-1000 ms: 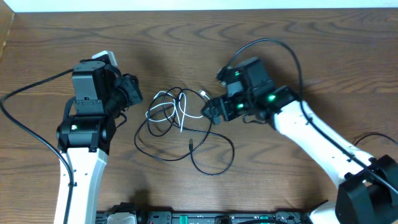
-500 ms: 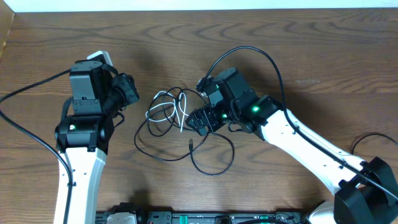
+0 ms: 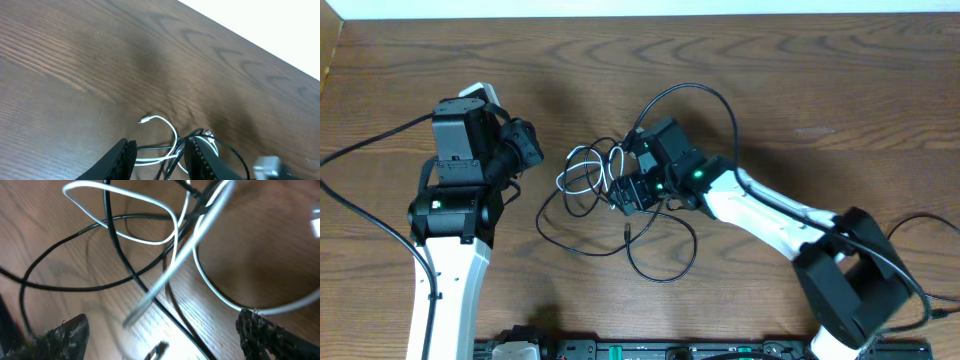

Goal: Untangle cables
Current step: 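Move the right gripper to the cable pile and grasp the white cable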

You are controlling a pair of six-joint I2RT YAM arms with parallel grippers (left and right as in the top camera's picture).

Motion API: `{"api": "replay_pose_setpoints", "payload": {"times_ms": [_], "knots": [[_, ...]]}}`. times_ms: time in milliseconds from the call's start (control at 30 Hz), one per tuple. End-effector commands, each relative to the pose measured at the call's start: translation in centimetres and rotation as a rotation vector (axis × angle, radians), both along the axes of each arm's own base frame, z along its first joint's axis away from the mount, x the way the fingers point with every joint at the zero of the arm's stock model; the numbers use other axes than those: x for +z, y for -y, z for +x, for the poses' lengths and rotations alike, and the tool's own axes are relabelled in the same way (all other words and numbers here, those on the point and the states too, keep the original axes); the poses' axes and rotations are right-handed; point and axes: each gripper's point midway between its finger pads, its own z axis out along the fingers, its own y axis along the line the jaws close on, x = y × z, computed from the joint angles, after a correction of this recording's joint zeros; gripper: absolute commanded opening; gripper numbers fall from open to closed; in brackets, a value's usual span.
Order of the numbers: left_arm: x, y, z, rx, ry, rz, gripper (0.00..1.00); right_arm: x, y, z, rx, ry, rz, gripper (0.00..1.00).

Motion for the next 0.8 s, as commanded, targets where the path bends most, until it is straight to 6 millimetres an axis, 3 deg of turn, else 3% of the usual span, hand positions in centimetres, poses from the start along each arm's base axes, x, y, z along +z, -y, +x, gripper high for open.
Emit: {"api": "replay_pose_setpoints", "payload": {"times_ms": [0, 167, 367, 467, 567, 600, 767], "knots": [[0.2, 0.4, 0.0, -0.044, 0.004, 0.004, 0.37, -0.5, -1.2, -0.2, -0.005, -0.016, 0.026, 0.91], [0.3, 1.4, -0.1, -0.099, 0.008, -0.022, 0.37, -1.2, -2.0, 0.7, -0.031, -0.014, 0.058, 0.91], [0.2, 1.9, -0.3, -0.12, 0.002, -0.042, 0.37, -2.3, -3.4, 1.2, -0.049, -0.037, 0.111, 0.76], [0.0, 1.9, -0.5, -0.12, -0.009, -0.043, 0.37, -3.1, -3.5, 1.1, -0.053, -0.052, 0.106, 0.57], [-0.1, 1.9, -0.7, -0.119, -0.019, -0.043, 0.37, -3.0, -3.7, 0.9, -0.049, -0.066, 0.118, 0.15], [-0.2, 1.9, -0.8, -0.119, -0.022, -0.044, 0.37, -2.8, -3.9, 0.9, -0.047, -0.068, 0.124, 0.08], [-0.2, 1.9, -1.0, -0.119, -0.027, -0.044, 0.37, -0.5, -5.2, 0.8, 0.003, -0.078, 0.19, 0.01]]}}
